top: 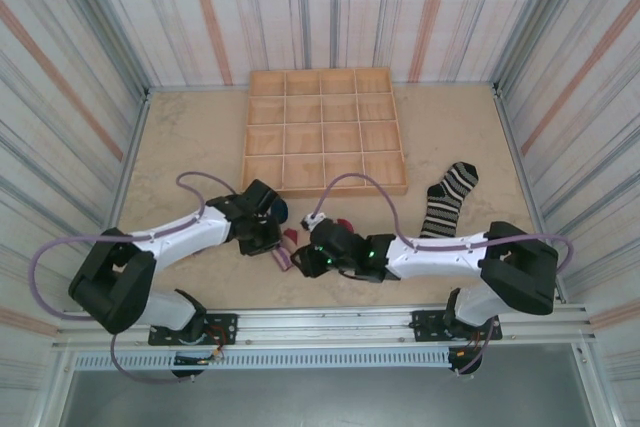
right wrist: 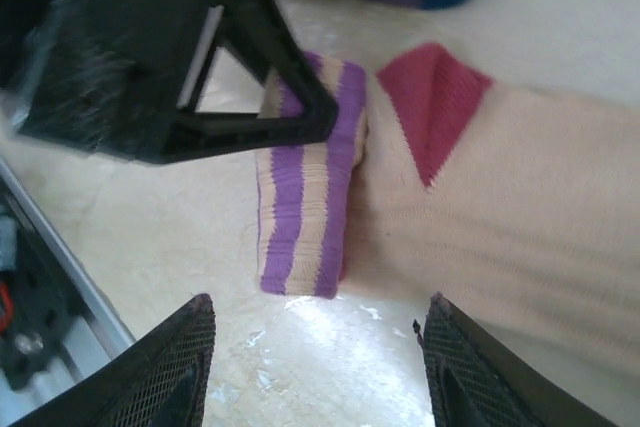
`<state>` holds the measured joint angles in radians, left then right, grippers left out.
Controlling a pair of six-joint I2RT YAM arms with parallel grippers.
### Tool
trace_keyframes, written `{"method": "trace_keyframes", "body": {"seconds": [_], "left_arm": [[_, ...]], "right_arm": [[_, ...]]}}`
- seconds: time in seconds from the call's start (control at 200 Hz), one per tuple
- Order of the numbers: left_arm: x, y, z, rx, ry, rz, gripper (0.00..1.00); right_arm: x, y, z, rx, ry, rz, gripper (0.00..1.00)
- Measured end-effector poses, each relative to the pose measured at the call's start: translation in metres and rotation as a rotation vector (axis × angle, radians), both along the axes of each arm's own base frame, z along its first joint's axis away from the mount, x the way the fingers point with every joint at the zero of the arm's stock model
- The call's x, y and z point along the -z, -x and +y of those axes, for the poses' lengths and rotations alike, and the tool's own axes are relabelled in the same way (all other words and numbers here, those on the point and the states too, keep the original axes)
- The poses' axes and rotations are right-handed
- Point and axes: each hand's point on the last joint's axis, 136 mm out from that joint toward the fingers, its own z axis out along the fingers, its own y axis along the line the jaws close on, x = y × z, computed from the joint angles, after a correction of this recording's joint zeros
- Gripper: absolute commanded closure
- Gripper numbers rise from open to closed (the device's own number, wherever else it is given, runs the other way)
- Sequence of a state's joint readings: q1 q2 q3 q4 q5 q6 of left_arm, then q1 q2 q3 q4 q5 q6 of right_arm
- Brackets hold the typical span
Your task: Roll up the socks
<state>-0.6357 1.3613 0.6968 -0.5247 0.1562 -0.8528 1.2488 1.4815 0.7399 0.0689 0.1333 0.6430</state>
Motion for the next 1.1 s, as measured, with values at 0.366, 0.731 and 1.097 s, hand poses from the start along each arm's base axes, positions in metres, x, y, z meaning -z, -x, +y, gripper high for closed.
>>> {"method": "trace_keyframes", "body": {"seconds": [0.366,0.731,1.097], "left_arm": [[-0.001,0.02,0.013,-0.023,-0.002,0.028,0.94],[0.0,0.023,0.013,-0.021,0.006,0.038,0.95],[0.0,0.023,0.012,-0.034,0.031,0.052,0.9]], "right_arm": [[0.034,0.048,0.045,-0.201,0.345,-0.558,0.42],[0.036,0.034,0.061,-0.101,0.503,-0.789,0.46],[0.056,0.017,0.047,-0.034,0.558,-0.734,0.88]]}}
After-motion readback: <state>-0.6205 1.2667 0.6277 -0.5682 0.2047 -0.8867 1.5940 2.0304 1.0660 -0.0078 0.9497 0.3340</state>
